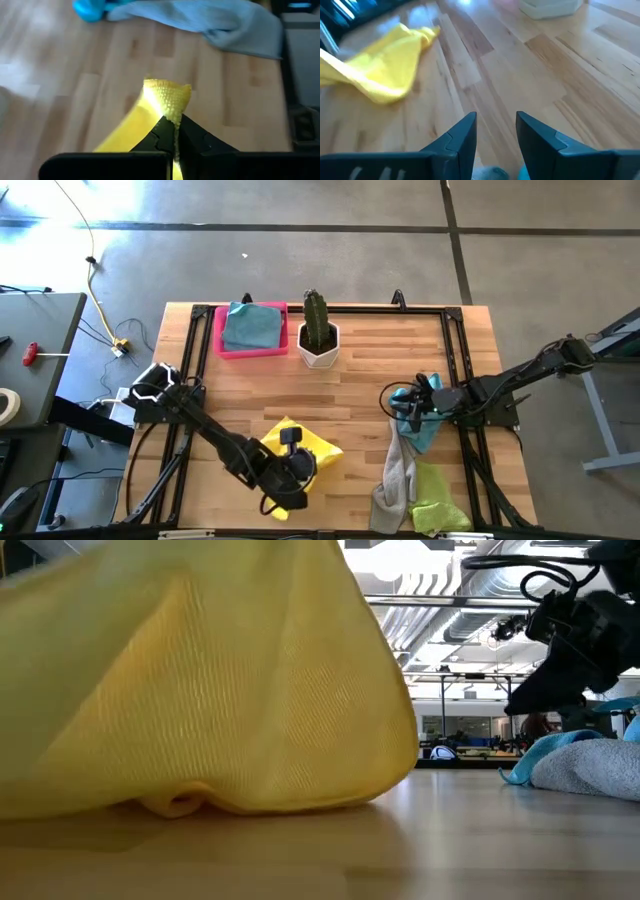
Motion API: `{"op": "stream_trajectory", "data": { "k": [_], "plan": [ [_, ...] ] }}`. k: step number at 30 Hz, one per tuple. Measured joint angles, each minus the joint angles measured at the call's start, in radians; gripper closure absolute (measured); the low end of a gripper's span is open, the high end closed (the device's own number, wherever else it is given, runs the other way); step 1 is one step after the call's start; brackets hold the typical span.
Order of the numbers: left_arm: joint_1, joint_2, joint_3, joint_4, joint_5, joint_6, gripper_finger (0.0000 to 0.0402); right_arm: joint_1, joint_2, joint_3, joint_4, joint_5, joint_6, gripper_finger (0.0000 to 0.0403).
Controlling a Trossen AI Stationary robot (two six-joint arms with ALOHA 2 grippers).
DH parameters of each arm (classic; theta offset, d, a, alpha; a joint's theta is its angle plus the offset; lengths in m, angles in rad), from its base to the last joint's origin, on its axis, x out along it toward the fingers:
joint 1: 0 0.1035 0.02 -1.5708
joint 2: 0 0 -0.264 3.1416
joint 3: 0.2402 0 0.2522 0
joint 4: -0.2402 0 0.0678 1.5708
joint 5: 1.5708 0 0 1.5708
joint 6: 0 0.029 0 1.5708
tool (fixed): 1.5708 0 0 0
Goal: Fold microfiber towels
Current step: Fold the yellow microfiber towel
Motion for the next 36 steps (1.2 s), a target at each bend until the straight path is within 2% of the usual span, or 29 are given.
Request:
{"op": "stream_trajectory", "data": {
  "k": [4, 8, 10, 15, 19, 27, 36],
  "plan": [
    [0.037, 0.0, 0.0, 0.007, -0.018, 0.031, 0.0402, 0.0, 0.0, 0.0, 0.074, 0.01, 0.034, 0.0275],
    [0.075, 0.0, 0.0, 0.008, -0.045, 0.047, 0.0402, -0.001, 0.001, 0.0, 0.196, 0.084, 0.017, 0.0275],
    [0.092, 0.0, 0.0, 0.01, -0.063, 0.067, 0.0402, 0.002, 0.01, 0.0, 0.281, 0.039, -0.077, 0.0275],
    [0.123, 0.0, 0.014, 0.024, -0.068, 0.14, 0.0401, 0.032, 0.093, 0.0, 0.581, -0.152, -0.275, 0.0275],
    [0.136, 0.0, 0.042, 0.033, -0.069, 0.187, 0.0401, 0.047, 0.207, 0.003, 0.742, -0.177, -0.354, 0.0275],
    [0.132, 0.0, 0.117, 0.035, -0.068, 0.244, 0.0401, 0.047, 0.473, 0.101, 0.763, -0.15, -0.448, 0.0275],
    [0.124, 0.0, 0.131, 0.033, -0.058, 0.244, 0.0401, 0.048, 0.758, 0.38, 0.731, -0.196, -0.675, 0.0275]
  ]
}}
